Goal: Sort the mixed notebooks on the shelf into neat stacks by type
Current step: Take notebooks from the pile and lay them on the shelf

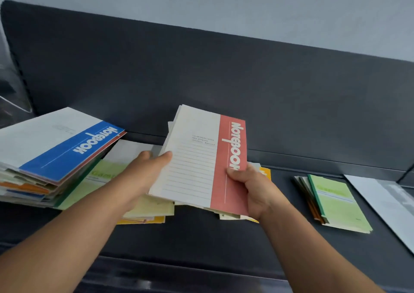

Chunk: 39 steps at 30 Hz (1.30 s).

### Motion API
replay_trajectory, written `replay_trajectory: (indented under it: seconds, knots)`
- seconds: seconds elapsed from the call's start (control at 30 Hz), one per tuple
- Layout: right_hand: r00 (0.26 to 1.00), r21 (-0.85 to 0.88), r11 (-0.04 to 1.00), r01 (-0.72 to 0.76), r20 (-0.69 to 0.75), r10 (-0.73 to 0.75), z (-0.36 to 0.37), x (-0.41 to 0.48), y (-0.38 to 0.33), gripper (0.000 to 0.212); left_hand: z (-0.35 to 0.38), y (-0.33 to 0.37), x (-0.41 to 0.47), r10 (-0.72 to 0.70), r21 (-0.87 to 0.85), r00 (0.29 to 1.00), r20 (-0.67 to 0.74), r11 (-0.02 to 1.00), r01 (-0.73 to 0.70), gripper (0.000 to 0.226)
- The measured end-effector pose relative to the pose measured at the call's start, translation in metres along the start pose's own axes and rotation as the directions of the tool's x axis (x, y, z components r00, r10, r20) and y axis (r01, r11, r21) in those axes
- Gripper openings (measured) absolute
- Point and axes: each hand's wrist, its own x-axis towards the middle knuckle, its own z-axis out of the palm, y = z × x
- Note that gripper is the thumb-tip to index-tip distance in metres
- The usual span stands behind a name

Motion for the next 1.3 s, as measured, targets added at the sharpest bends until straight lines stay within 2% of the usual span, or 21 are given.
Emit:
replay_trajectory:
  seconds: [0.1, 0.17, 0.3, 0.43, 0.6, 0.8, 0.97, 1.13, 1.23, 1.3]
  knots:
    - [1.0, 0.04, 0.999, 0.03, -0.009, -0.03, -0.035, -0.015, -0.012, 0.019, 0.03, 0.02, -0.011, -0.062, -0.3, 0.954, 0.292, 0.942, 0.153, 0.033]
    - [0.999, 0.027, 0.999, 0.036, -0.029, -0.035, -0.062, -0.025, -0.019, 0.02, 0.059, 0.029, -0.018, -0.026, -0.383, 0.921, 0.39, 0.904, 0.188, 0.031]
    - [0.985, -0.086, 0.991, 0.107, -0.127, -0.118, -0.132, -0.043, -0.037, 0.024, 0.134, 0.039, -0.033, 0.013, -0.433, 0.912, 0.409, 0.883, 0.182, 0.028]
    - [0.951, -0.129, 0.984, 0.127, -0.267, -0.157, -0.215, -0.061, -0.061, 0.03, 0.22, 0.051, -0.055, -0.015, -0.425, 0.898, 0.44, 0.878, 0.223, 0.028]
    - [0.945, -0.134, 0.988, 0.079, -0.306, -0.117, -0.314, -0.078, -0.081, 0.018, 0.317, 0.064, -0.069, -0.014, -0.448, 0.885, 0.465, 0.859, 0.249, 0.044]
    - [0.949, -0.093, 0.995, -0.018, -0.316, -0.012, -0.398, -0.1, -0.093, 0.018, 0.393, 0.062, -0.083, -0.023, -0.424, 0.892, 0.452, 0.874, 0.237, 0.028]
    - [0.933, -0.245, 0.969, -0.025, -0.353, -0.065, -0.44, -0.103, -0.098, 0.021, 0.42, 0.064, -0.089, -0.021, -0.367, 0.923, 0.384, 0.914, 0.174, 0.022]
    - [0.854, -0.521, 0.847, -0.103, -0.483, -0.193, -0.477, -0.106, -0.111, 0.014, 0.416, 0.064, -0.086, -0.012, -0.347, 0.95, 0.311, 0.929, 0.126, 0.023]
    - [0.805, -0.762, 0.607, -0.228, -0.498, -0.322, -0.494, -0.102, -0.114, 0.005, 0.412, 0.066, -0.083, -0.005, -0.349, 0.963, 0.27, 0.932, 0.103, 0.024]
    - [0.795, -0.826, 0.457, -0.331, -0.505, -0.336, -0.499, -0.097, -0.113, 0.011, 0.41, 0.066, -0.083, -0.003, -0.341, 0.967, 0.254, 0.936, 0.092, 0.023]
